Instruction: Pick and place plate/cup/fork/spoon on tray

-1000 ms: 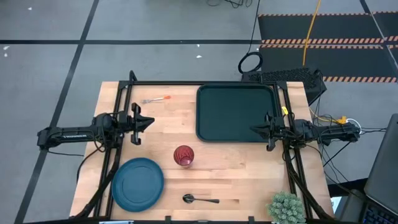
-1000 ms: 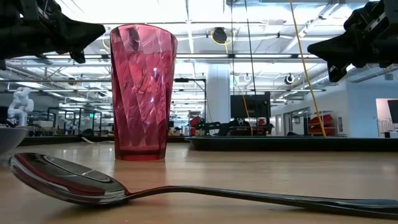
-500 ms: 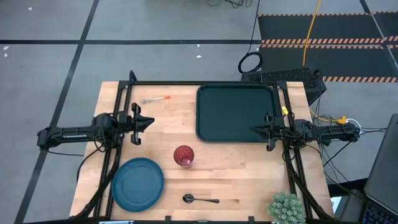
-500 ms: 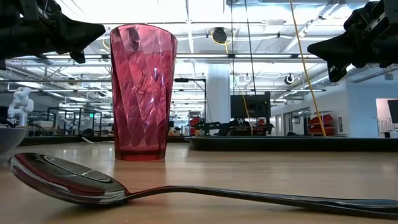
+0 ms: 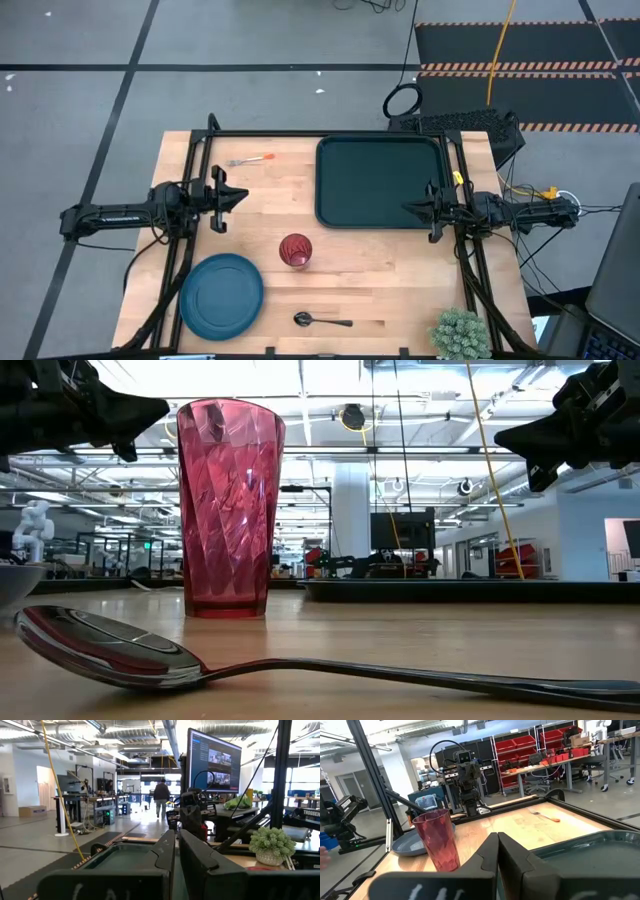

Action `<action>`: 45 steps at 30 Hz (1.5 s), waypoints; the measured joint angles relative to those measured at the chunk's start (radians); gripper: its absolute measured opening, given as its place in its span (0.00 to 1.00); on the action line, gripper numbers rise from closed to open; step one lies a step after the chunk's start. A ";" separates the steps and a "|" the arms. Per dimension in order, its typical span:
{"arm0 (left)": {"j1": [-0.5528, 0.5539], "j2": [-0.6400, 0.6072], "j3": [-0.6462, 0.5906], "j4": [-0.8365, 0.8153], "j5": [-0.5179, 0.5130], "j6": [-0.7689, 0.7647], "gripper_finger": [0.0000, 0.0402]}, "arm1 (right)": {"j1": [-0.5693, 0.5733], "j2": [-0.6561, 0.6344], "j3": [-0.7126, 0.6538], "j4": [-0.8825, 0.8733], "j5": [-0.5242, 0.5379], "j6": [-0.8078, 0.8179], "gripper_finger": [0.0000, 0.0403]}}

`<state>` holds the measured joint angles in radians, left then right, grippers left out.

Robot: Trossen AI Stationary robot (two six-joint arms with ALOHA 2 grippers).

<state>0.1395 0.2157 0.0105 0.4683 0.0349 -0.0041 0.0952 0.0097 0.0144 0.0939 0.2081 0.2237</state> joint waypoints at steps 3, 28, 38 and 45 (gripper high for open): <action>0.000 0.000 0.000 0.000 0.000 0.000 0.08 | 0.000 0.000 0.000 0.000 0.000 0.000 0.00; 0.000 0.000 0.000 0.105 0.001 -0.114 0.08 | -0.003 0.000 0.000 0.307 0.000 -0.106 0.00; 0.000 0.000 0.000 0.033 -0.001 -0.086 0.08 | -0.003 0.000 0.000 0.306 0.001 -0.116 0.00; 0.000 0.000 0.007 0.051 -0.195 -0.033 0.08 | -0.003 0.020 0.000 0.401 0.027 -0.109 0.00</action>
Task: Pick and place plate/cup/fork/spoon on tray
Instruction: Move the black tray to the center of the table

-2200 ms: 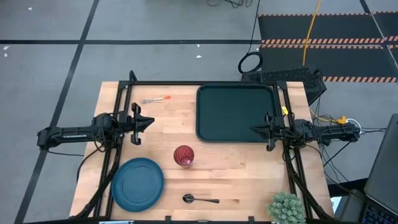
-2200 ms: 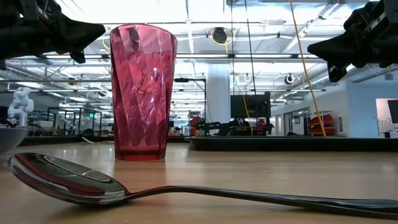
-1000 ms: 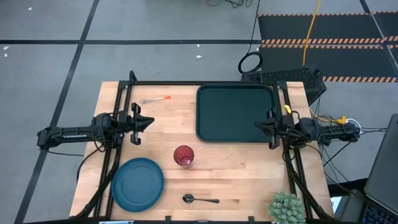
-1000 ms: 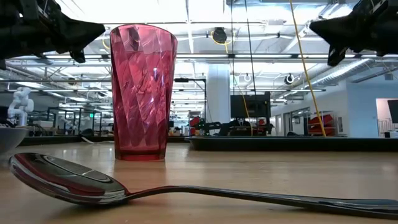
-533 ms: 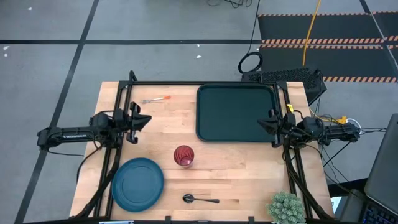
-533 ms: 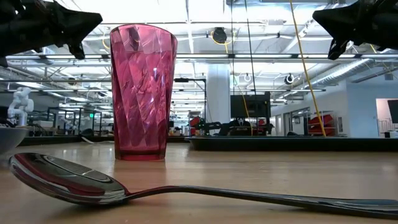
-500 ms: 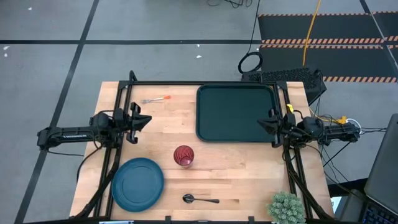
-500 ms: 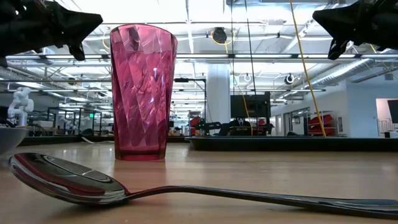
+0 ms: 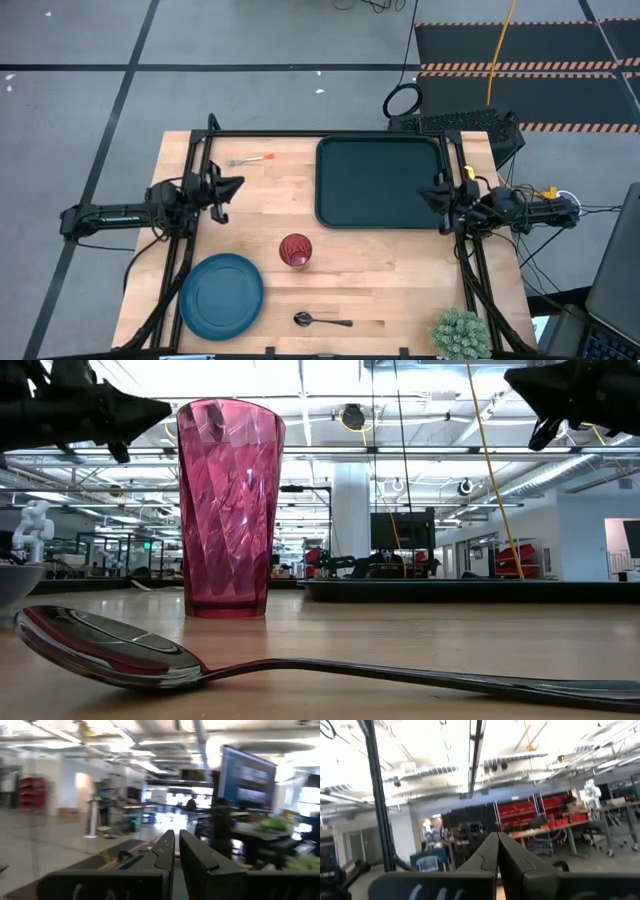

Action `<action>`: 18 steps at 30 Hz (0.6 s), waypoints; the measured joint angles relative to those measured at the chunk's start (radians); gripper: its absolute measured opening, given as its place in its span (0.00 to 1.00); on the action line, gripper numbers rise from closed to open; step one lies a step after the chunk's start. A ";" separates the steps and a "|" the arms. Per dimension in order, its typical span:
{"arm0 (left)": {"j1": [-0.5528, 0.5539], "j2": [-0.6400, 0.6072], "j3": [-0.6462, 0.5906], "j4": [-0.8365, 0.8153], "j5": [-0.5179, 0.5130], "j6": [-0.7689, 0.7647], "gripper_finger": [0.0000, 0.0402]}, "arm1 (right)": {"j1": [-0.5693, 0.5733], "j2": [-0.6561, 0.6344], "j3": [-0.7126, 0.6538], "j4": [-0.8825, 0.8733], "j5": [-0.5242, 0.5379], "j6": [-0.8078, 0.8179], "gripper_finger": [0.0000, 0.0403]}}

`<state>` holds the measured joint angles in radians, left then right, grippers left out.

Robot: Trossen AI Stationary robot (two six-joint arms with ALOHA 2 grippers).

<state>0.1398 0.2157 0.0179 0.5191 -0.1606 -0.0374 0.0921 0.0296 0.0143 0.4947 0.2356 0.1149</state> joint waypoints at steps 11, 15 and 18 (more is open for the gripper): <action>0.000 0.114 0.228 0.041 -0.174 0.069 0.08 | 0.000 0.307 0.030 0.662 -0.029 -0.268 0.05; 0.000 0.220 0.328 0.079 -0.150 0.171 0.08 | 0.000 0.466 0.143 0.663 -0.027 -0.364 0.07; 0.000 0.309 0.441 -0.050 -0.122 0.183 0.08 | -0.006 0.573 0.283 0.520 0.002 -0.424 0.08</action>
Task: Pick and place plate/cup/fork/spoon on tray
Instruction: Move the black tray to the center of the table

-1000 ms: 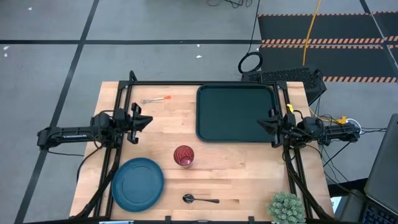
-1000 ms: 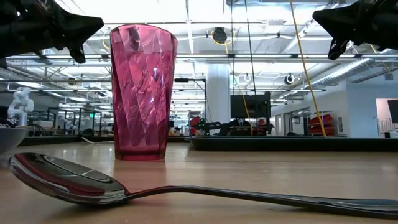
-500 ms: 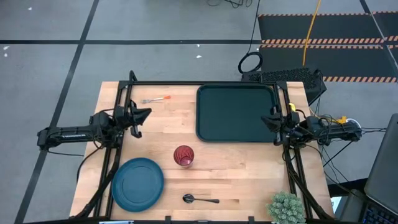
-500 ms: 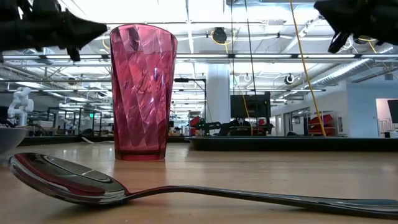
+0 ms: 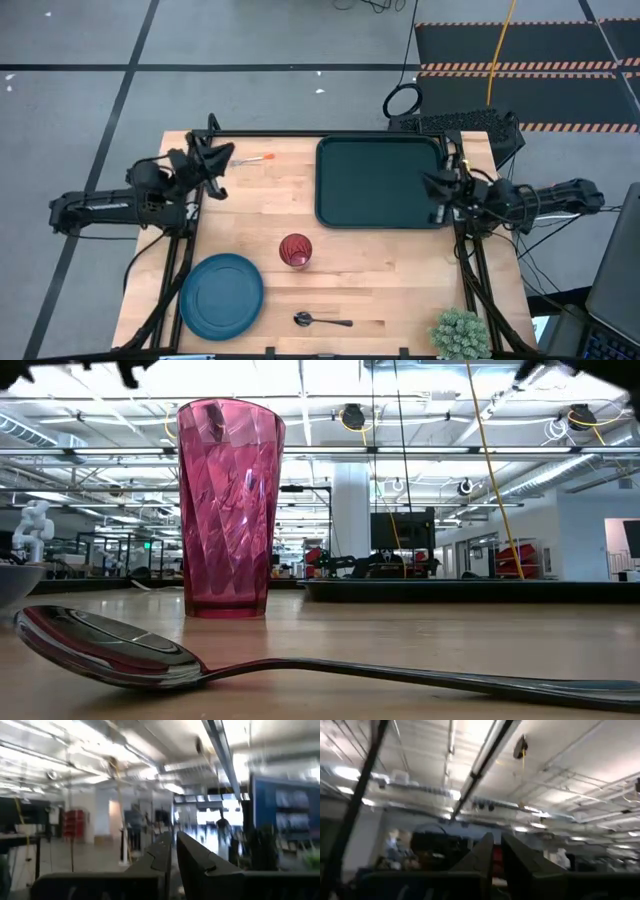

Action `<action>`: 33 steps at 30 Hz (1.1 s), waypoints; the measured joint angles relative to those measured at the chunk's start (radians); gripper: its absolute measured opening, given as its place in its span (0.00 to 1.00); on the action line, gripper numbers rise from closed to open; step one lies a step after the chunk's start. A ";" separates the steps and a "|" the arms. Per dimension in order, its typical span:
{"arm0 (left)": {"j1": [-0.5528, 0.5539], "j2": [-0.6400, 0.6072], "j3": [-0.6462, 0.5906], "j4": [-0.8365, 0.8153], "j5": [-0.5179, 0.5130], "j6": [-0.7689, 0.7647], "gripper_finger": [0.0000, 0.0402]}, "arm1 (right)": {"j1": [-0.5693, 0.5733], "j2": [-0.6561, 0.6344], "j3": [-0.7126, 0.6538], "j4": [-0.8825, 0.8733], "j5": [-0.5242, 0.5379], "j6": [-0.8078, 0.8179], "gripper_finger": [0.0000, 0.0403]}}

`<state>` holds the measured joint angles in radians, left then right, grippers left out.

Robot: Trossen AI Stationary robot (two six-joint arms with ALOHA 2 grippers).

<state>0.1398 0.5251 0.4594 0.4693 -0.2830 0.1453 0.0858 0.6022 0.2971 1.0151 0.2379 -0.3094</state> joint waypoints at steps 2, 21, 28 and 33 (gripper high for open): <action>0.000 0.074 0.085 -0.144 0.011 -0.011 0.08 | -0.014 0.066 0.108 -0.160 0.033 -0.023 0.08; 0.003 0.464 0.414 -0.819 0.013 0.119 0.08 | -0.228 0.489 0.610 -1.713 -0.067 0.525 0.08; 0.003 0.588 0.414 -0.819 0.013 0.215 0.08 | -0.231 0.561 0.471 -1.583 -0.077 0.389 0.08; 0.000 0.621 0.414 -0.873 0.020 0.212 0.11 | -0.230 0.564 0.450 -1.527 -0.077 0.366 0.08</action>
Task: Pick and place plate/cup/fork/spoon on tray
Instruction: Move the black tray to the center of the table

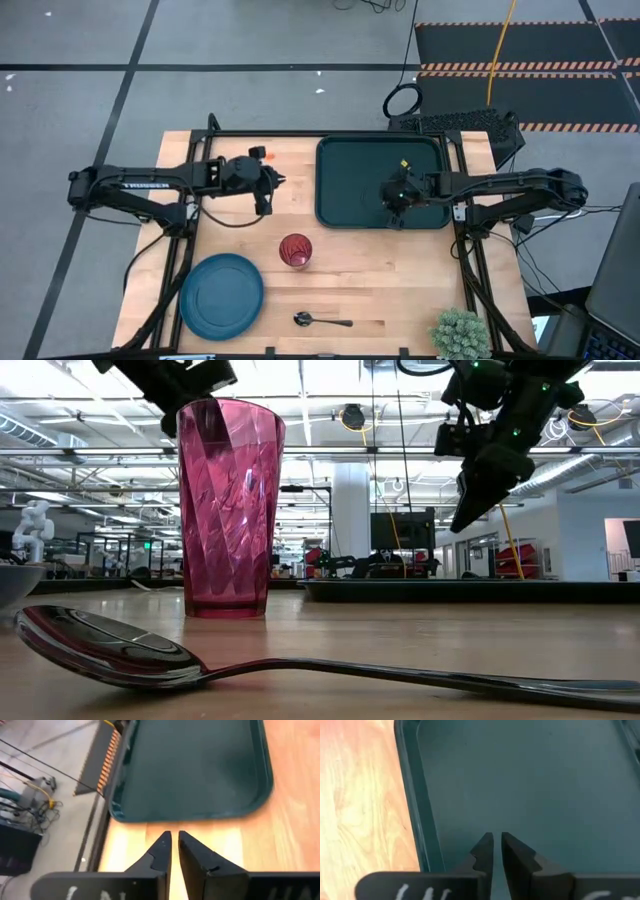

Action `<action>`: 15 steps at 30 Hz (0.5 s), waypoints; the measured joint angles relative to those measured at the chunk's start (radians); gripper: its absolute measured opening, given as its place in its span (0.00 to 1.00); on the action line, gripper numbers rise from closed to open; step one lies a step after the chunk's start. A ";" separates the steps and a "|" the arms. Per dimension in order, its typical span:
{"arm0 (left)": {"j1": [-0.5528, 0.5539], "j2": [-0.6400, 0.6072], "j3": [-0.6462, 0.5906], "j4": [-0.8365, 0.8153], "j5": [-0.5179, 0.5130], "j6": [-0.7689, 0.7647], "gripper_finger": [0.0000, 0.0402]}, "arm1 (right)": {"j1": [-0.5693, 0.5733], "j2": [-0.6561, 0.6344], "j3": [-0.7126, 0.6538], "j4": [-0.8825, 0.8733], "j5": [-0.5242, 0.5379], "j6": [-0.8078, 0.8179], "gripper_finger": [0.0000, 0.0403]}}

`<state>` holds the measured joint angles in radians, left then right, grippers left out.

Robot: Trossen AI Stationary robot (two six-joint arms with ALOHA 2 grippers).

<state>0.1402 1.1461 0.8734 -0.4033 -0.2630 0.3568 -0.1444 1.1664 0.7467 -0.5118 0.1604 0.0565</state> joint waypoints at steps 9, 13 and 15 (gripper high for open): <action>-0.002 -0.002 0.000 -0.049 -0.034 -0.105 0.47 | 0.043 0.000 -0.026 -0.015 -0.033 0.052 0.30; -0.002 -0.002 0.000 -0.053 -0.025 -0.159 0.58 | 0.072 0.000 -0.060 -0.014 -0.032 0.102 0.45; -0.003 -0.002 0.000 -0.081 -0.010 -0.195 0.62 | 0.089 0.000 -0.083 -0.014 -0.036 0.139 0.52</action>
<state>0.1375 1.1442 0.8734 -0.4843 -0.2725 0.1614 -0.0555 1.1660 0.6635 -0.5262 0.1248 0.1958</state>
